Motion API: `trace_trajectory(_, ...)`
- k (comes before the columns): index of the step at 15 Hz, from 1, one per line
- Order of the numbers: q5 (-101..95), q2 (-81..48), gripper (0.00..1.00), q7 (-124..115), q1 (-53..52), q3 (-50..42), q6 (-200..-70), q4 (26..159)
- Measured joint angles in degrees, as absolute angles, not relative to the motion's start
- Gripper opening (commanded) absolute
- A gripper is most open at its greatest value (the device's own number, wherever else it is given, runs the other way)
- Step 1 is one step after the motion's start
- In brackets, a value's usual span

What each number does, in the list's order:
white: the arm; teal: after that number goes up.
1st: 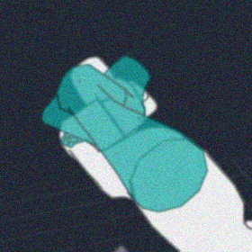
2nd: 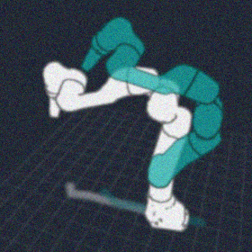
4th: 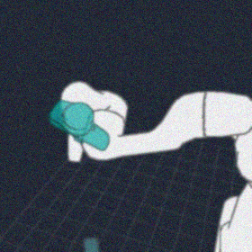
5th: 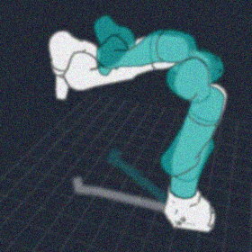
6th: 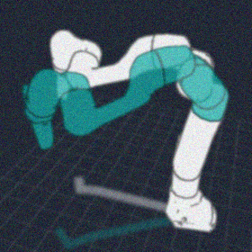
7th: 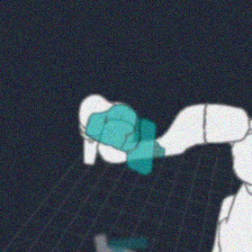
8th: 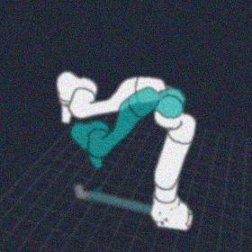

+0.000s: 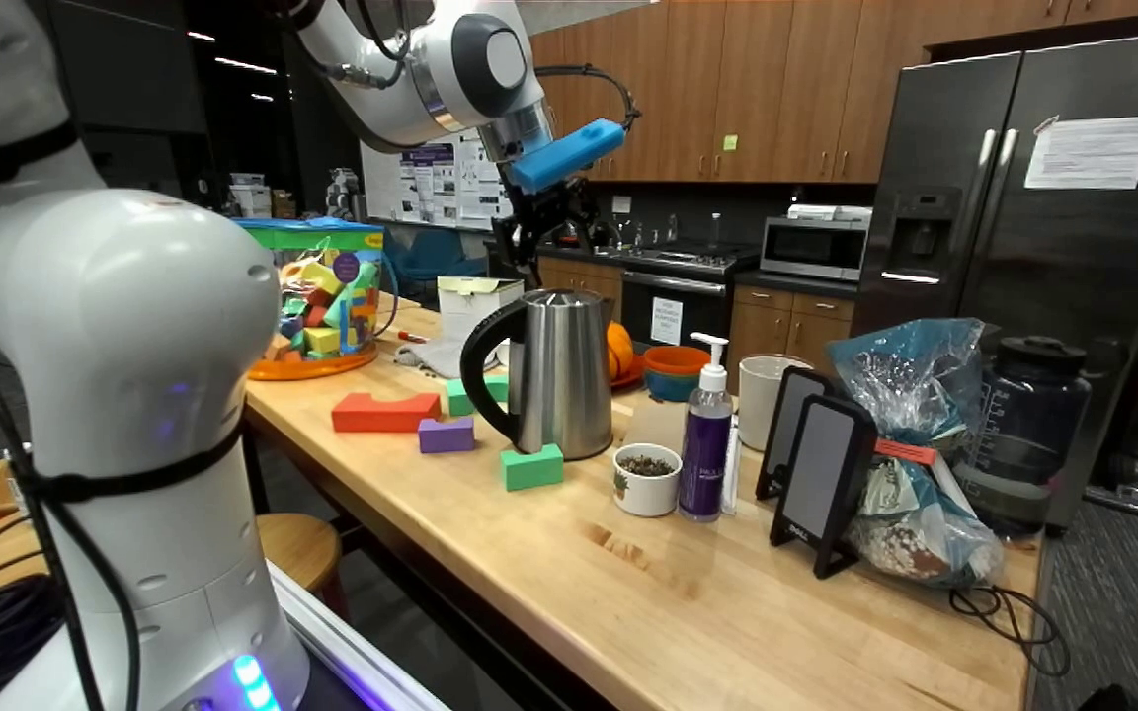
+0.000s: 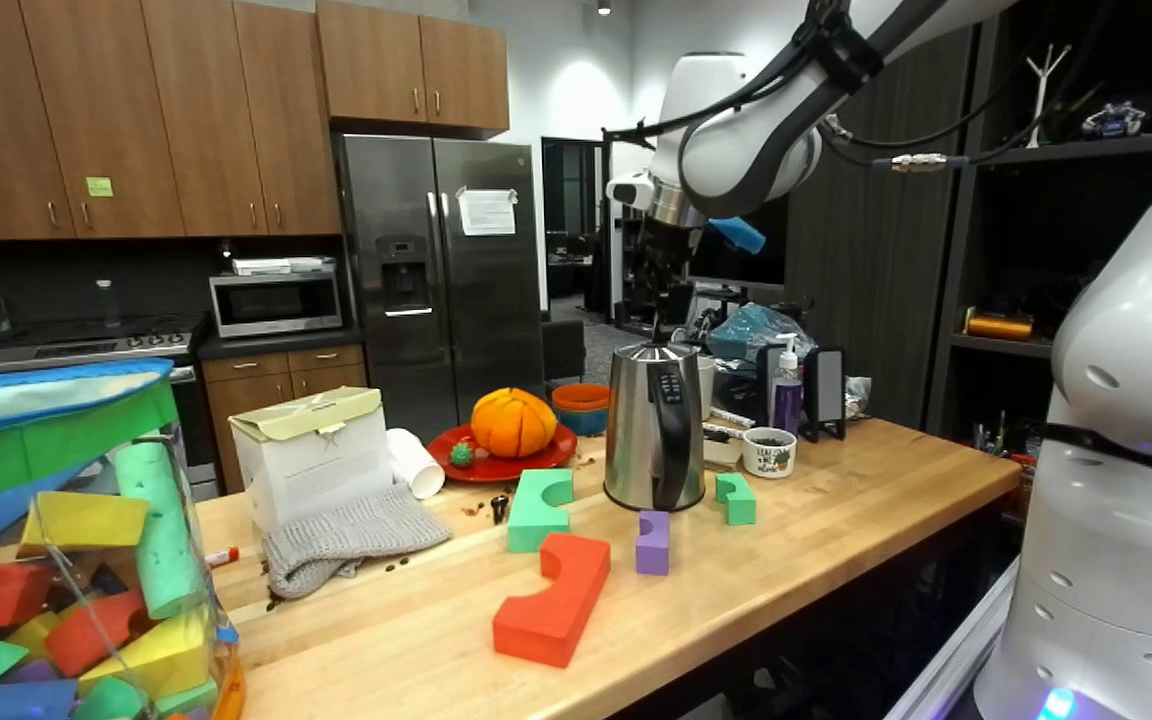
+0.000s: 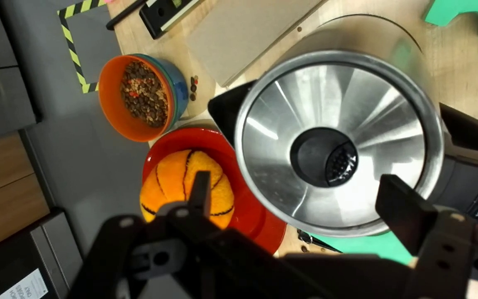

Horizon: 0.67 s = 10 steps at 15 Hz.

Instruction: Open the kettle, then press two buttons

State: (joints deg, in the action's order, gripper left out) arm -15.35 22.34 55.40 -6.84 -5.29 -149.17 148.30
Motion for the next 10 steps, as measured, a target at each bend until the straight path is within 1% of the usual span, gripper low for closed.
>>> trace_trajectory(10, -15.25, 19.70, 1.00, 53.55, -5.85, -5.40, -151.05, 147.39)
